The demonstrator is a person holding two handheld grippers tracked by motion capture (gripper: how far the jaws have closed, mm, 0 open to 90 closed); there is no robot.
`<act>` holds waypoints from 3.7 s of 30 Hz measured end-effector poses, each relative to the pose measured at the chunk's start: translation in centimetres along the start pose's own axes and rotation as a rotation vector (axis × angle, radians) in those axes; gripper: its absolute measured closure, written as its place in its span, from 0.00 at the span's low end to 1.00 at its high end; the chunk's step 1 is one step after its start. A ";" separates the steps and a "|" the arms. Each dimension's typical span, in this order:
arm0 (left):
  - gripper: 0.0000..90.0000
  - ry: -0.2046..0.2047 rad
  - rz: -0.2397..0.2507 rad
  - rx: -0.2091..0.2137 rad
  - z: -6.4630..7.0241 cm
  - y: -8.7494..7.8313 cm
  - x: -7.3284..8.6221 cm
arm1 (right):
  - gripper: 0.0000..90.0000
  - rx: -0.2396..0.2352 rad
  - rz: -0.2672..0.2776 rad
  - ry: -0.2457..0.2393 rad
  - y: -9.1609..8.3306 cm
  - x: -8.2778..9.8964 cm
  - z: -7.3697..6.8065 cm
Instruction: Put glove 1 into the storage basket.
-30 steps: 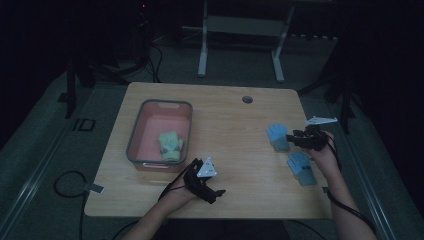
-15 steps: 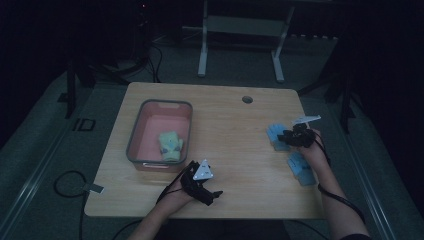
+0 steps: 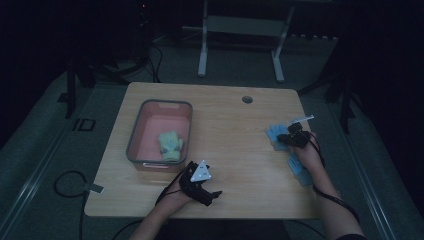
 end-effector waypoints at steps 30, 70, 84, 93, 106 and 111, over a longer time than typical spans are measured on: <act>0.03 0.013 0.028 -0.015 -0.2 -0.2 0.0 | 0.97 -0.092 0.126 -0.113 -7.2 -2.6 -14.9; 0.03 0.030 0.033 -0.007 -0.1 -0.2 0.1 | 0.76 -0.166 0.085 -0.060 -2.5 1.1 -19.2; 0.03 0.027 0.033 0.000 -0.1 -0.2 0.2 | 0.77 -0.147 0.148 -0.065 -7.5 2.1 -12.5; 0.03 0.026 0.033 0.000 -0.1 -0.2 0.2 | 0.78 -0.076 0.146 -0.021 -9.5 4.8 -7.0; 0.03 0.023 0.032 0.006 -0.1 -0.2 0.2 | 0.69 -0.012 0.105 -0.036 -10.3 8.8 -2.1; 0.03 0.022 0.032 0.006 -0.1 -0.2 0.3 | 0.69 -0.020 0.082 -0.013 -9.1 10.0 -1.4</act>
Point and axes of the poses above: each handheld gripper's, and its own axes: y roughly forward along the jaws, x roughly out of its underside, z roughly to its right, the point moved 9 cm from there along y, roughly forward along the jaws, and after that the axes turned 1 degree about -y, right-handed, at the moved point
